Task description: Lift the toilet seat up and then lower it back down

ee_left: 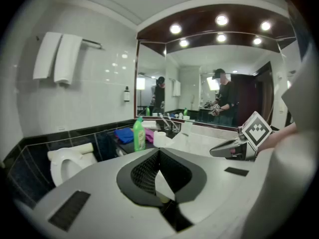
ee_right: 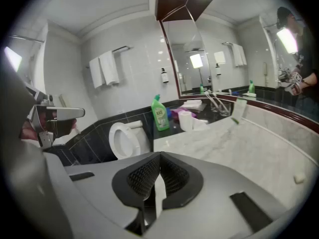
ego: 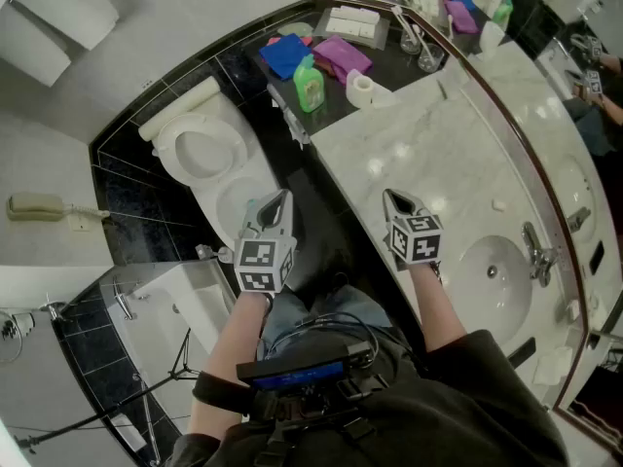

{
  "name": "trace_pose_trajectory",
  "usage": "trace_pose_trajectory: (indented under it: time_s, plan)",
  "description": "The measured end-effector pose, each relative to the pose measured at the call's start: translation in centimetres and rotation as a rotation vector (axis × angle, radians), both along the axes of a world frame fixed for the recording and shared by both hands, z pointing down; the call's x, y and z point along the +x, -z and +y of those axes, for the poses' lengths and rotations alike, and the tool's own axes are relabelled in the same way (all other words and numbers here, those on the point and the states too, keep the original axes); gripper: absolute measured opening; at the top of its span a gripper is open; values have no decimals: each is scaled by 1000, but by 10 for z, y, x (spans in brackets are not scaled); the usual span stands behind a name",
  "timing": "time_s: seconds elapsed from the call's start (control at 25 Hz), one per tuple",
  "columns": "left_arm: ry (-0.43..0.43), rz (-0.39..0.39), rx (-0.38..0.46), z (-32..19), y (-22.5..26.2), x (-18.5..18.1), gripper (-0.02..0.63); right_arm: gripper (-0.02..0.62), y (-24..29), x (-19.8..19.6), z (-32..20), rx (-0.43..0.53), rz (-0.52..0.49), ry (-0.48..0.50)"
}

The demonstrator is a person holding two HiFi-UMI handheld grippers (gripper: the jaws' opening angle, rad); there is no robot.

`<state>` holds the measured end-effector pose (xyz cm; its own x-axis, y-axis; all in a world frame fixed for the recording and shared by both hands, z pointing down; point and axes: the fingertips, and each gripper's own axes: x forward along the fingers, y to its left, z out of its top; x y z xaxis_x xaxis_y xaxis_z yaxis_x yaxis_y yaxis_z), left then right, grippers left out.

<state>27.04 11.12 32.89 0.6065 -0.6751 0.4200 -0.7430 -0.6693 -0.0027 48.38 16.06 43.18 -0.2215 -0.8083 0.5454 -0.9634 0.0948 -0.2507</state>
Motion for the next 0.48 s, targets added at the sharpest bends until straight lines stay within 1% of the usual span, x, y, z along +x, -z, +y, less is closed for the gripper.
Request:
trace_pose_trajectory:
  time_s: [0.16,0.36,0.48]
  plan:
    - [122,-14,-5,-6,-7,-70,3,2,12,-54,-28,45,7,86]
    - [304,-13,-3,4,-3,-172,3,2,31,-145,-54,88,0,233]
    - [395,-6,-3,13,-4,-225,2,2,44,-195,-61,119,-4,303]
